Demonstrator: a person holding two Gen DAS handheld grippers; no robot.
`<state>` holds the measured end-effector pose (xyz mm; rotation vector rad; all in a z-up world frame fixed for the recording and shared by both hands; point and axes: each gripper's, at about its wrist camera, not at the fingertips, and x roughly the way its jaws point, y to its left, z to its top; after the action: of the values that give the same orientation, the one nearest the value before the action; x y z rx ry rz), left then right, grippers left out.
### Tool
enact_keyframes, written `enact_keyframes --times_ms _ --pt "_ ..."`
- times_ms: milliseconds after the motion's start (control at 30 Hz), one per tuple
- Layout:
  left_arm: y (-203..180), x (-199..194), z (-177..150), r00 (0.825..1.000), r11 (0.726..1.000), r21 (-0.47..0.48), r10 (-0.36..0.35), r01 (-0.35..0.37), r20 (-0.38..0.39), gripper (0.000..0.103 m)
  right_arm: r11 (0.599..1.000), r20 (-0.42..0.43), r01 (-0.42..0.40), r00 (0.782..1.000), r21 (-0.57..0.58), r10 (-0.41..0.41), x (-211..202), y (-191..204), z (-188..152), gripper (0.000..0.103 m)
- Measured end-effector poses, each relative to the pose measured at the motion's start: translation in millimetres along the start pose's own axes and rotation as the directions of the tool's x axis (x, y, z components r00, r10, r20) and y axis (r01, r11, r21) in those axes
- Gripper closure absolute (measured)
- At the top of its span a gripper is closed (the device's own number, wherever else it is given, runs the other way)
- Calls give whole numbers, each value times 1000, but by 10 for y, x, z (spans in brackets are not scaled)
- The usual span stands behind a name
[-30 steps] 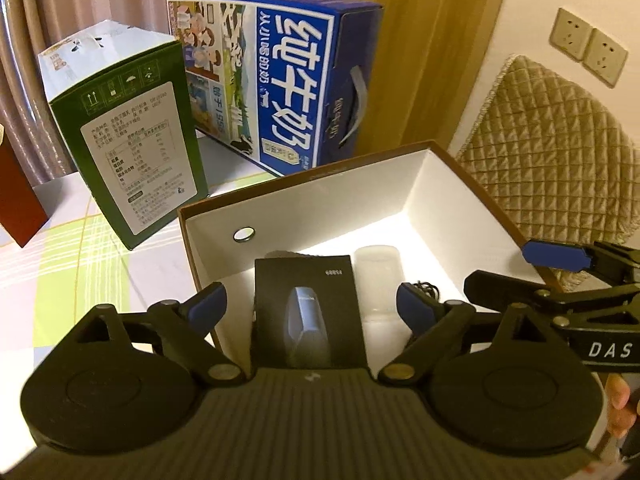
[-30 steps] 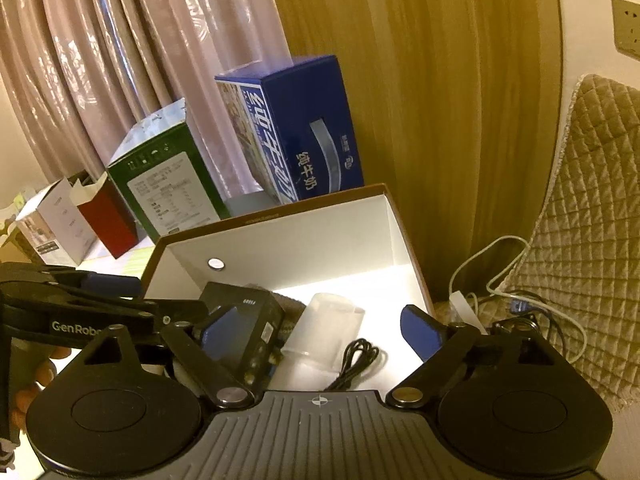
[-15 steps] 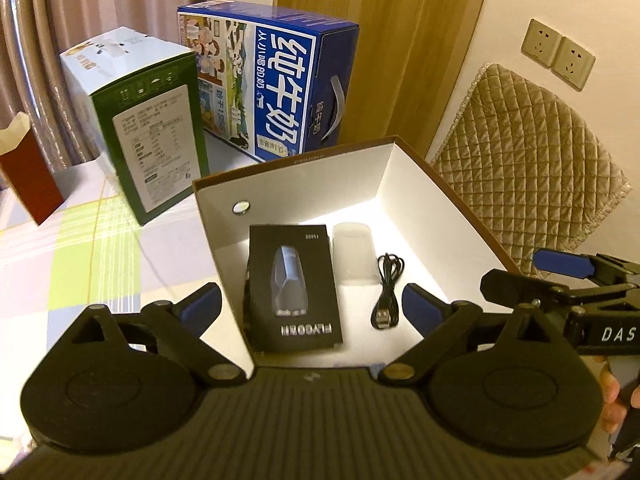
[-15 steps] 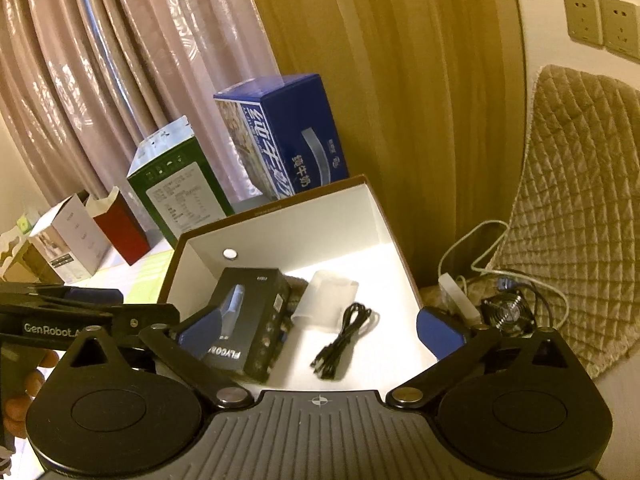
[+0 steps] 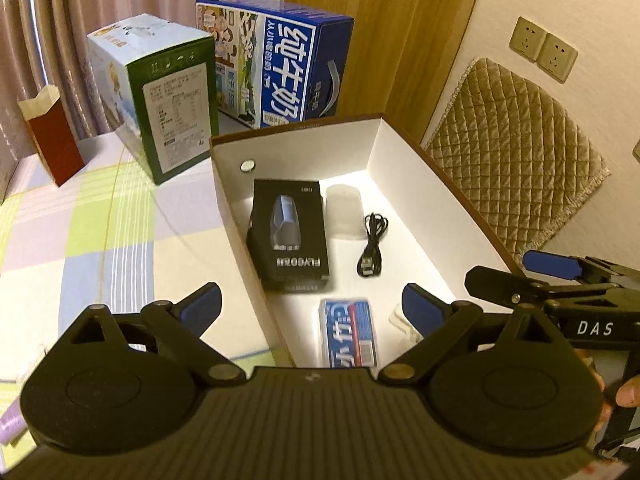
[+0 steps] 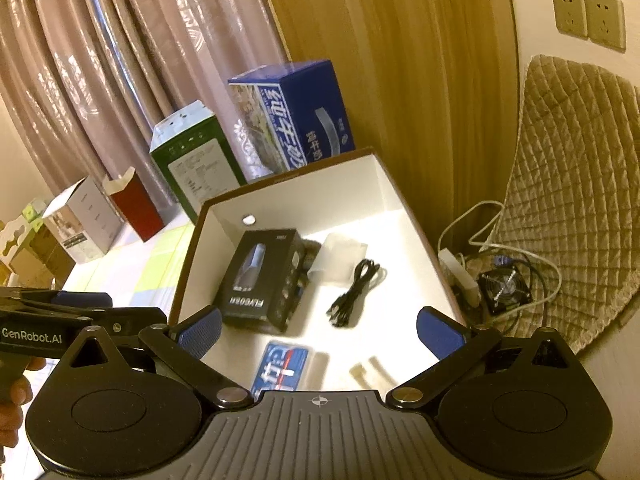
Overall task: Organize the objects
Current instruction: 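Withdraw both grippers from the brown box back over the table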
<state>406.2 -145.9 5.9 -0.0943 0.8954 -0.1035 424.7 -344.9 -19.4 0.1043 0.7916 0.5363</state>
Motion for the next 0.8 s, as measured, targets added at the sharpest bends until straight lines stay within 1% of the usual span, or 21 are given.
enact_keyframes --times_ms 400,800 --pt "39 -271 -380 1000 1000 -21 6 -6 -31 8 1000 -13 -8 1000 5 8 -279 184 -310 2" --pt "68 -529 -628 1000 1000 -25 3 -3 -24 8 1000 -23 -4 1000 3 4 -499 376 -521 2"
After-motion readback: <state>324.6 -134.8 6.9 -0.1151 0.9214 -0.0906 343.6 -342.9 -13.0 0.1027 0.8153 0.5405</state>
